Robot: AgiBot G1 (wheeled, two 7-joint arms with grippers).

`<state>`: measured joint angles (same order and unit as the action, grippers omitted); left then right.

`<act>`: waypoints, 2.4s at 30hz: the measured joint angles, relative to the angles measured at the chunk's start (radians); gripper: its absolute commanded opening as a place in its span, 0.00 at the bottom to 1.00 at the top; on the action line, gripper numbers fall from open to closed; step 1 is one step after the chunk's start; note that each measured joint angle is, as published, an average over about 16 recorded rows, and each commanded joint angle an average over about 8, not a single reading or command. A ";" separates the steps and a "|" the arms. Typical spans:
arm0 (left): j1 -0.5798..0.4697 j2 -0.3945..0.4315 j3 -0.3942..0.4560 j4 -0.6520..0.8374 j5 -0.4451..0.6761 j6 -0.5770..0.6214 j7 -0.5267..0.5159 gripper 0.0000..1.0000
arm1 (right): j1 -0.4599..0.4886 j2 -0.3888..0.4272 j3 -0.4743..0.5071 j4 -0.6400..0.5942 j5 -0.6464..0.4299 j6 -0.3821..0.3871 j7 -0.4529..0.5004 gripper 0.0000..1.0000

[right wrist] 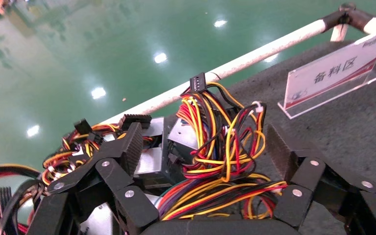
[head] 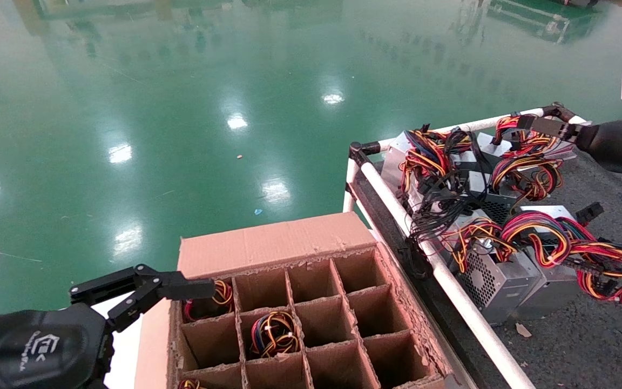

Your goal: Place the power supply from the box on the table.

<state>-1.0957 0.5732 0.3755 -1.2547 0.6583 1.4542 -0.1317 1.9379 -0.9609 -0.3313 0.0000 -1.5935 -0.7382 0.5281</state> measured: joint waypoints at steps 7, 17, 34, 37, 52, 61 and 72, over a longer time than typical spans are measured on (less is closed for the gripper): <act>0.000 0.000 0.000 0.000 0.000 0.000 0.000 1.00 | 0.027 0.014 -0.011 0.016 -0.015 -0.041 -0.005 1.00; 0.000 0.000 0.000 0.000 0.000 0.000 0.000 1.00 | 0.044 0.018 0.007 0.046 0.016 -0.065 0.006 1.00; 0.000 0.000 0.000 0.000 0.000 0.000 0.000 1.00 | -0.135 0.082 0.021 0.298 0.194 -0.201 -0.061 1.00; 0.000 0.000 0.000 0.000 0.000 0.000 0.000 1.00 | -0.181 0.099 0.023 0.360 0.236 -0.236 -0.079 1.00; 0.000 0.000 0.000 0.000 0.000 0.000 0.000 1.00 | -0.410 0.183 0.033 0.671 0.447 -0.411 -0.167 1.00; 0.000 0.000 0.000 0.000 0.000 0.000 0.000 1.00 | -0.549 0.234 0.038 0.858 0.574 -0.517 -0.220 1.00; 0.000 0.000 0.000 0.000 0.000 0.000 0.000 1.00 | -0.717 0.296 0.046 1.086 0.729 -0.646 -0.284 1.00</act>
<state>-1.0956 0.5730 0.3757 -1.2543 0.6580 1.4539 -0.1315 1.2208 -0.6649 -0.2857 1.0862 -0.8650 -1.3839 0.2438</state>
